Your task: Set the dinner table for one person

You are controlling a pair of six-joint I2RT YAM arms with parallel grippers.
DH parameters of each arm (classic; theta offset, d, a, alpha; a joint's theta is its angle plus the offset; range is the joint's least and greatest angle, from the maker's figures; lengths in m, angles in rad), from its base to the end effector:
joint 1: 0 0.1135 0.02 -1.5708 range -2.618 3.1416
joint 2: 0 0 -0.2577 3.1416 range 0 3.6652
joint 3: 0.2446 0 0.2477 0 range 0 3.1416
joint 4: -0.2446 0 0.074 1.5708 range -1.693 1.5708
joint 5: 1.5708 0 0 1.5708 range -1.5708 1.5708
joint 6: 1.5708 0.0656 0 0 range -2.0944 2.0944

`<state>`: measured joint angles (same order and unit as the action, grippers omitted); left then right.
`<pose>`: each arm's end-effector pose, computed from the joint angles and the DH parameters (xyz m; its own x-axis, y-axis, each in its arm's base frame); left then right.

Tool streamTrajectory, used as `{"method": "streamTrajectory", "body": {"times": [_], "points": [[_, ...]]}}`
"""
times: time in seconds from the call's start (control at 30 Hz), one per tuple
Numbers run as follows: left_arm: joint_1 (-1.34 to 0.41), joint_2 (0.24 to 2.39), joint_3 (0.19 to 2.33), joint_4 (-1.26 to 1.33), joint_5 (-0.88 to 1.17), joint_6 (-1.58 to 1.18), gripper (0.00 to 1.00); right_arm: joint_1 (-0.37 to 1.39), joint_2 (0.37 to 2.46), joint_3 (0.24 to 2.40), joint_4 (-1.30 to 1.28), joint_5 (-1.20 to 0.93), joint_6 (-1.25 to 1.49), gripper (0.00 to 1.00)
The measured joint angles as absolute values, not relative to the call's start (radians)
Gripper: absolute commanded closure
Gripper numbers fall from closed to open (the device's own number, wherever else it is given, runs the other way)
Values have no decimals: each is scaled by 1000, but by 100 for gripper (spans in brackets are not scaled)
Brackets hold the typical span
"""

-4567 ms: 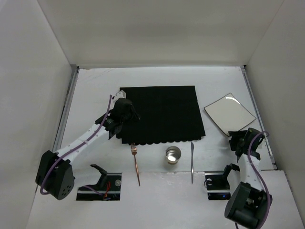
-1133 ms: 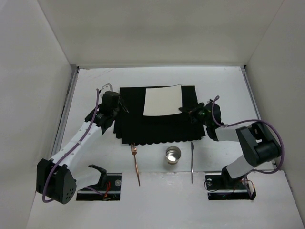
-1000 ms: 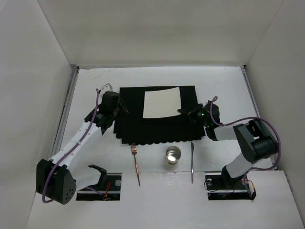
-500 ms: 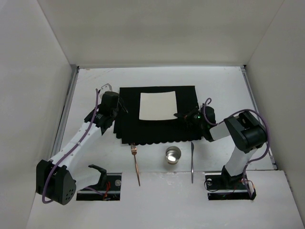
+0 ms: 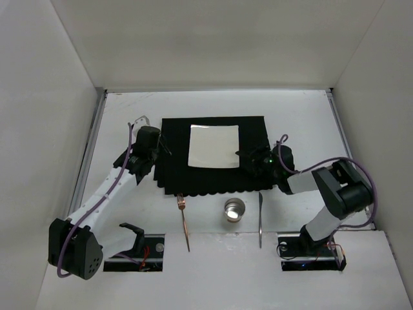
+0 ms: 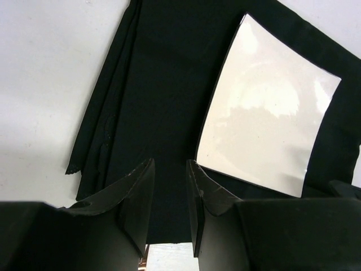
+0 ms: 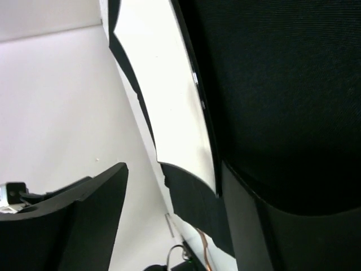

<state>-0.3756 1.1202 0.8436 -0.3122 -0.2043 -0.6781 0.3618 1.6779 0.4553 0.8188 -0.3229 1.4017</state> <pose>0.2563 -0.0868 0.2608 -0.5292 -0.4516 -0.7183 -0.1666 0.8854 -0.4339 0.2837 0.1296 0.1108 -0.6617 0.7491 -0.0319 0.2598 0.2690 0.9274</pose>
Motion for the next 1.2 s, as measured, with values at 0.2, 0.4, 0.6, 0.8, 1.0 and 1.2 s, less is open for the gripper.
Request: {"method": "streamTrajectory", "body": {"times": [0.2,0.4,0.6,0.8,1.0,1.2], "points": [[-362,1115,844,-303,-214,-678,73,362,1477,448,607,-271,1300,15],[-361,1122,844,-266,-217,-682,76,398,1190,451,300,-202,1137,31],[-417,1190,844,-220,-218,-696,87,515,861,517,-149,-119,953,87],[-463,1277,866,-196,-209,-693,88,677,747,666,-531,-54,834,60],[-471,1319,874,-163,-193,-692,84,905,868,783,-705,27,776,50],[-471,1321,874,-147,-186,-694,79,976,1020,802,-726,68,775,51]]}}
